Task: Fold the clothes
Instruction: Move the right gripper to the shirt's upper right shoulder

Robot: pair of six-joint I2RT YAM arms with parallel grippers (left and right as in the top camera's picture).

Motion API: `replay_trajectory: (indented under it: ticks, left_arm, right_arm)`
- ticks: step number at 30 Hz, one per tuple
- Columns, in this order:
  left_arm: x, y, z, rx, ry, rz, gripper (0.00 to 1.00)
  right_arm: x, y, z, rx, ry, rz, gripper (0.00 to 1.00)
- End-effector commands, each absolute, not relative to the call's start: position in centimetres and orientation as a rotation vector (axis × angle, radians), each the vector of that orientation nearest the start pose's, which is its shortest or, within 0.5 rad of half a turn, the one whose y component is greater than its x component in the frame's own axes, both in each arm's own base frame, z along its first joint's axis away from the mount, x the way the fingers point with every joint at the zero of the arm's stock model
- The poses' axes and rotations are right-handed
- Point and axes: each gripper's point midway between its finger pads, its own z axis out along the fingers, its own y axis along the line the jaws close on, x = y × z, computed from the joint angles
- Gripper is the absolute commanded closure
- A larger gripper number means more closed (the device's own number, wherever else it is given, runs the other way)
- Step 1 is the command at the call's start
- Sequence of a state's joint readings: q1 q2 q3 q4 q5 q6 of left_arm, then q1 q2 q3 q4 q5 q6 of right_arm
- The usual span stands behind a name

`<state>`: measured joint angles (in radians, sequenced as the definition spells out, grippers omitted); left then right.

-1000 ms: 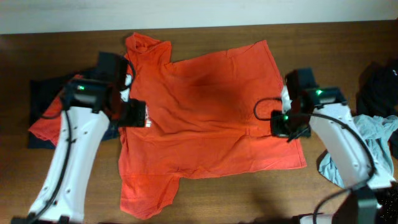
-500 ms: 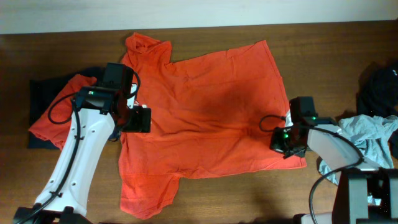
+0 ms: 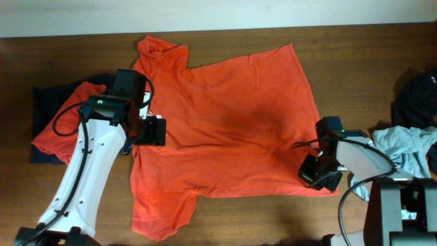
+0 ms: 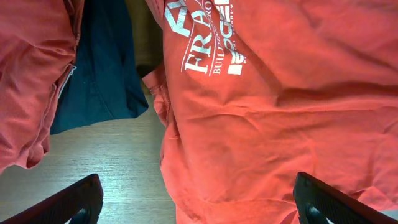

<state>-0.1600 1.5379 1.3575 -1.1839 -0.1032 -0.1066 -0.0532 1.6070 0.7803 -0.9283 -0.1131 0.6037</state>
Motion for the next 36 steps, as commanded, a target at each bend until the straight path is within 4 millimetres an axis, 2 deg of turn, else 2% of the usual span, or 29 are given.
replay_trajectory:
  ticks: [1,6,8,9,12,16,18,20,22,26,28,30,35,36]
  left_arm:
    - [31.2,-3.2,15.4,0.041,2.916,0.094,0.02]
    - [31.3,-3.2,15.4,0.041,2.915,0.094,0.02]
    - [31.3,-3.2,15.4,0.041,2.914,0.094,0.02]
    - [31.3,-3.2,15.4,0.041,2.912,0.093,0.02]
    - [31.6,-3.3,15.5,0.04,2.901,0.09,0.01]
    - [31.9,-3.3,15.6,0.038,2.888,0.087,0.01]
    - [32.0,-3.3,15.6,0.037,2.884,0.085,0.01]
    - [32.1,-3.3,15.6,0.037,2.879,0.084,0.01]
    - [32.2,-3.4,15.7,0.037,2.876,0.083,0.01]
    - [32.9,-3.9,15.8,0.042,2.846,0.039,0.01]
    - [33.7,-5.2,16.1,0.084,2.813,-0.057,0.01]
    - [34.4,-6.8,16.5,0.167,2.773,-0.166,0.01]
    - [34.7,-7.0,16.7,0.172,2.756,-0.178,0.01]
    - [34.7,-7.0,16.7,0.171,2.756,-0.178,0.01]
  right_arm:
    - [18.0,-0.9,-0.6,1.311,3.131,-0.009,0.96]
    - [16.8,-2.4,-0.1,1.471,3.106,-0.005,0.96]
    - [17.2,-2.8,0.0,1.481,3.073,0.024,0.96]
    - [17.9,-2.8,0.1,1.419,3.069,0.069,0.96]
    - [21.7,-1.9,2.0,1.071,3.033,0.292,0.96]
    - [26.8,-0.3,7.8,0.671,2.865,0.532,0.96]
    - [28.9,-0.5,10.4,0.614,2.772,0.537,0.96]
    - [30.4,-0.7,12.1,0.57,2.721,0.534,0.96]
    - [31.7,-0.6,13.2,0.536,2.673,0.562,0.96]
    - [36.2,0.7,15.3,0.276,2.495,0.646,0.96]
    - [38.0,1.4,15.6,0.222,2.433,0.691,0.96]
    - [40.1,1.8,15.1,0.186,2.389,0.695,0.96]
    - [45.5,3.0,12.5,0.15,2.313,0.722,0.96]
    - [47.3,3.2,11.7,0.142,2.306,0.727,0.96]
